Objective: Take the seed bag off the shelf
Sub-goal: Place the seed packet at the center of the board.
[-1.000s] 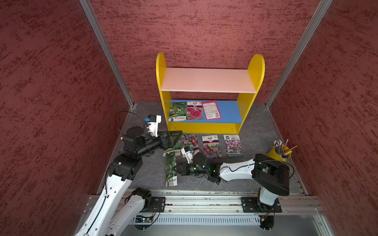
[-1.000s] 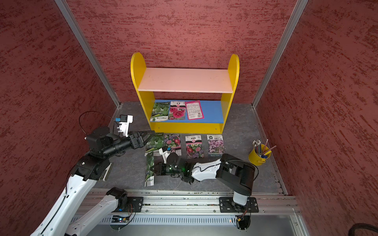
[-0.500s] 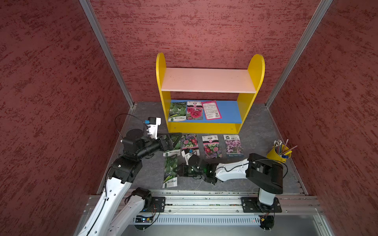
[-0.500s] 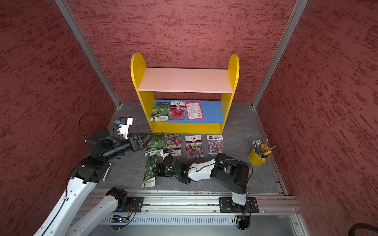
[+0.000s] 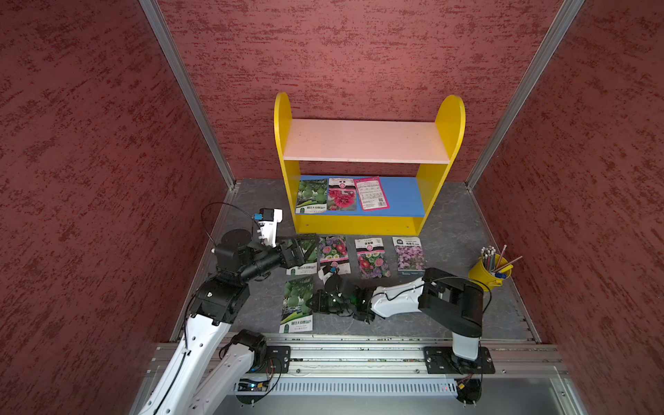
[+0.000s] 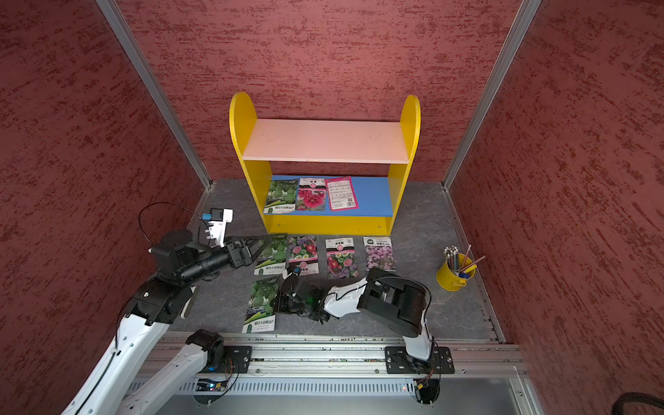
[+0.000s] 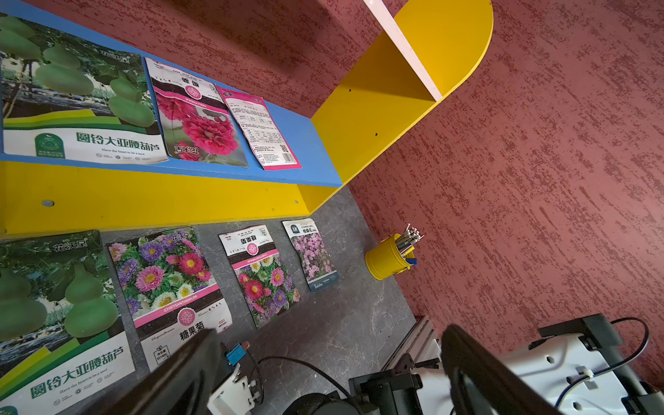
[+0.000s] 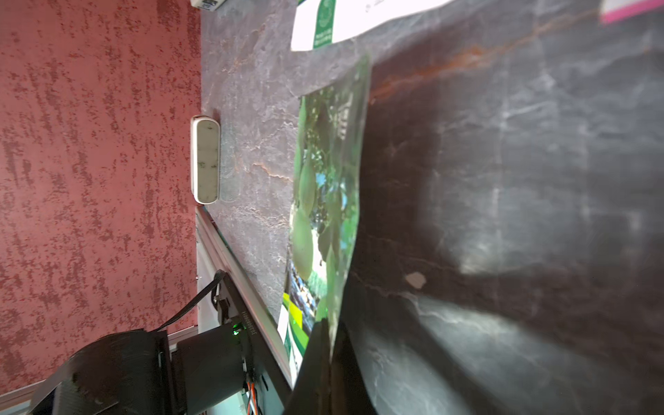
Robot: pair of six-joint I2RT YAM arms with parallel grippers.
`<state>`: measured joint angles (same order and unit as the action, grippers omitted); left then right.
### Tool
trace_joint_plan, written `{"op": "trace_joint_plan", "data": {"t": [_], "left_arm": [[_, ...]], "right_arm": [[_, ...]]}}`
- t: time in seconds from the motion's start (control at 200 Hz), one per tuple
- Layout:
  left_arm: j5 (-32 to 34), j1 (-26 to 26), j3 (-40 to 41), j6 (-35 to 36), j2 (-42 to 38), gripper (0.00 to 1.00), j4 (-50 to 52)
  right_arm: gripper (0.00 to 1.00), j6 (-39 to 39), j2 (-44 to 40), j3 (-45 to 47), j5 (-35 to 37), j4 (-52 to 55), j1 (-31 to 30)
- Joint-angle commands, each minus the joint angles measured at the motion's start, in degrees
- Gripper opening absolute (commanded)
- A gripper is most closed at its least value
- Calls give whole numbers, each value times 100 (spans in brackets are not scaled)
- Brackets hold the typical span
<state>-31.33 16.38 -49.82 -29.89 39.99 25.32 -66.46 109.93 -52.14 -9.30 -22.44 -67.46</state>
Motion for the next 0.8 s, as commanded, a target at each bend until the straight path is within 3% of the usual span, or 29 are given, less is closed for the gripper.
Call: {"op": "trace_joint_plan", "data": {"t": [0.0, 0.731, 0.797], "left_arm": [[-13, -39, 51, 115, -53, 100, -67], [-22, -39, 125, 123, -61, 100, -80], [-19, -39, 134, 123, -69, 100, -71]], "right_arm": [[0, -14, 92, -149, 191, 169, -12], [0, -156, 343, -139, 324, -67, 102], [5, -166, 343, -122, 316, -78, 102]]}}
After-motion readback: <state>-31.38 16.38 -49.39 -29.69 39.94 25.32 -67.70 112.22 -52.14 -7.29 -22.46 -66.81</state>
